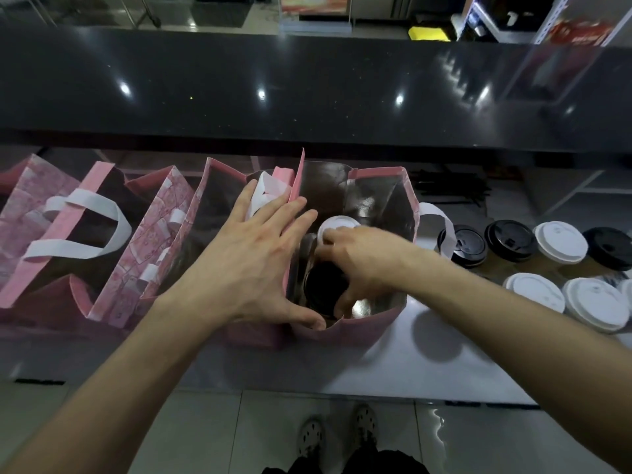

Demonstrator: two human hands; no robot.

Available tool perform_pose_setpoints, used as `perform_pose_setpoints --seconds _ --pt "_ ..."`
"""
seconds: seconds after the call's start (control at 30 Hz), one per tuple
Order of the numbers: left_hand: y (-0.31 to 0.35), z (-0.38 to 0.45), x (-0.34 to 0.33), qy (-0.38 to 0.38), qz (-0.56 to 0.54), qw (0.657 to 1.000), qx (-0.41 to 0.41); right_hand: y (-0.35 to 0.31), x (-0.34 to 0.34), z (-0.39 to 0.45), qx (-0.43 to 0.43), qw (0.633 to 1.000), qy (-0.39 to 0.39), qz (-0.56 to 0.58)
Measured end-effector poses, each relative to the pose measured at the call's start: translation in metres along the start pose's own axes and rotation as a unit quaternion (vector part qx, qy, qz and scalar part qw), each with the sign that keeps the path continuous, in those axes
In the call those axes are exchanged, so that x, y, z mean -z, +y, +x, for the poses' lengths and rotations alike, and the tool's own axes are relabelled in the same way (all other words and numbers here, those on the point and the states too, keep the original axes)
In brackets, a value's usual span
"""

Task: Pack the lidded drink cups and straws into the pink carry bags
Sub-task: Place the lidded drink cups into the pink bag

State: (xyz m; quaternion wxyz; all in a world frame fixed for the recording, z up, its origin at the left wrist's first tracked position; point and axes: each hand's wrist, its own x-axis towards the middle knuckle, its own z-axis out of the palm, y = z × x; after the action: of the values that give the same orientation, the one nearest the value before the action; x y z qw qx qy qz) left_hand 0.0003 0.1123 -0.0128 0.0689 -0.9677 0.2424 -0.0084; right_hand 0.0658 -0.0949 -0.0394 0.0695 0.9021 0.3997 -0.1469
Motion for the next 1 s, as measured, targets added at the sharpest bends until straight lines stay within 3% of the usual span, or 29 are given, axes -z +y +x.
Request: perform_pose_setpoints --seconds 0.07,0.13,0.2,0.27,0.37,0.53,0.8,0.93,1.0 --pt "-0.002 0.001 0.0 0.007 -0.003 1.0 -0.002 0.016 0.018 -0.01 -0.033 0.992 0.087 0.086" --pt "-0.004 0.002 0.0 0.02 -0.007 1.0 -0.012 0.044 0.031 -0.018 -0.099 0.963 0.229 0.1" --pt "-0.003 0.004 0.002 0.037 -0.007 0.999 -0.029 0.074 0.039 -0.02 -0.187 0.935 0.283 0.104" --pt "-0.002 0.008 0.005 0.048 -0.003 0.998 -0.037 0.099 0.038 -0.018 -0.251 0.933 0.215 0.142" --pt "-0.003 0.018 0.012 0.064 0.012 0.997 -0.033 0.118 0.029 -0.019 -0.273 0.934 0.143 0.183" --pt "-0.011 0.042 0.013 0.134 0.01 0.991 0.024 0.126 0.024 -0.04 -0.28 0.917 0.185 0.216" --pt "-0.015 0.105 0.005 0.08 -0.076 0.99 0.089 0.126 0.011 -0.073 -0.266 0.925 0.163 0.217" --pt "-0.005 0.125 0.002 0.113 -0.142 0.98 0.087 0.129 0.003 -0.091 -0.218 0.939 0.088 0.252" --pt "0.0 0.132 0.002 0.129 -0.157 0.976 0.079 0.131 0.003 -0.095 -0.226 0.936 0.129 0.236"
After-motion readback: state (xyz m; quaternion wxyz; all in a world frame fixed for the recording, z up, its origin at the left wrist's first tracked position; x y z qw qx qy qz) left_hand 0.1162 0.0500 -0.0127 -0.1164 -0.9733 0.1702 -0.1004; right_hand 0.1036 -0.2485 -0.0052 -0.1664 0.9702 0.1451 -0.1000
